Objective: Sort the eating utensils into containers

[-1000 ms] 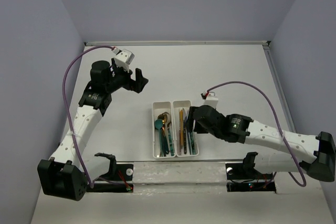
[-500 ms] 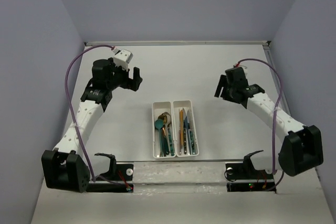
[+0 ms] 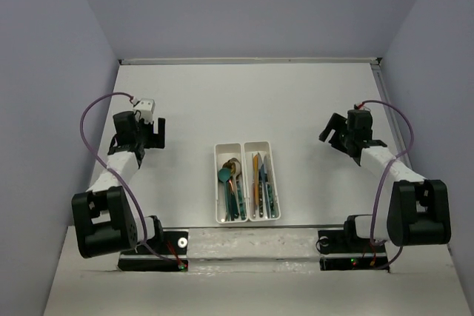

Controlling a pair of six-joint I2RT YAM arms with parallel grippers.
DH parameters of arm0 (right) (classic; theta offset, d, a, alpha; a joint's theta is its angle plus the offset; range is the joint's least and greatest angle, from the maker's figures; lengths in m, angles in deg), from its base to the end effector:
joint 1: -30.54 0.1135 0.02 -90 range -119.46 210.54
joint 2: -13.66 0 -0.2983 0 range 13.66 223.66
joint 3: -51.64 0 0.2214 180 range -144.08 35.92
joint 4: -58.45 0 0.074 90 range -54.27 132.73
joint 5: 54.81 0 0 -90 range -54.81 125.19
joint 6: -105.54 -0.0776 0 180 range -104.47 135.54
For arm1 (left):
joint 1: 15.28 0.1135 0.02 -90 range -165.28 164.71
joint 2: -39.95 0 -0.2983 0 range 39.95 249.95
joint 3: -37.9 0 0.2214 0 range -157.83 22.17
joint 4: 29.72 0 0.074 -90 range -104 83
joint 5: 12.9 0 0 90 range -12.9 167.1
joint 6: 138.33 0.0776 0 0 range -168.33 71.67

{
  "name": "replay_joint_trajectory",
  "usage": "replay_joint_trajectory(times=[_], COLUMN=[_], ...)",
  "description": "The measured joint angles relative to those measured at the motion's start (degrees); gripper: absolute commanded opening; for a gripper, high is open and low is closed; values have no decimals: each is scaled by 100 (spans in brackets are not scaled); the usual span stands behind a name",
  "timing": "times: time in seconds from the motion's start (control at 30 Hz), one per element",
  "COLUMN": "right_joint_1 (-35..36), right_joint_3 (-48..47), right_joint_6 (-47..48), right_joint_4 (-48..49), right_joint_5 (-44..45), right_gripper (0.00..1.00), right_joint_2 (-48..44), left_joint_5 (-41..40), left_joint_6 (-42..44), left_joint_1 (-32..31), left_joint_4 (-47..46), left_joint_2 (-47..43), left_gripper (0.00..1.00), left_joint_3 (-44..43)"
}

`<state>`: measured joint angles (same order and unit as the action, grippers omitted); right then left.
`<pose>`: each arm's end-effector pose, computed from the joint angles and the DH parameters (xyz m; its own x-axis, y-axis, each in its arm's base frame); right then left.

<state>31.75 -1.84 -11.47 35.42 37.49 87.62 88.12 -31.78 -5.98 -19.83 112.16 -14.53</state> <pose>0.2549 0.0023 0.2184 -0.6096 0.4410 -0.6587 0.3197 0.8972 0.3048 0.2666 0.0286 0.2483 -0.4668 0.2069 -0.8598 0.1442 0.9770 0.1568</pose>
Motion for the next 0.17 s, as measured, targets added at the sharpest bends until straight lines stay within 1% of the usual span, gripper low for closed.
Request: replay_joint_trajectory(times=[0.13,0.17], right_joint_1=[0,0], right_joint_3=[4,42], right_joint_6=[31,44], right_joint_4=[273,402], right_joint_5=[-109,-195], right_gripper=[82,83], right_joint_2=[234,256], left_joint_5=[-33,-33], left_joint_6=[-28,-37], left_joint_1=[17,17], left_joint_4=[-564,-664], left_joint_2=[-114,-177], left_gripper=[99,99], left_joint_3=[391,474])
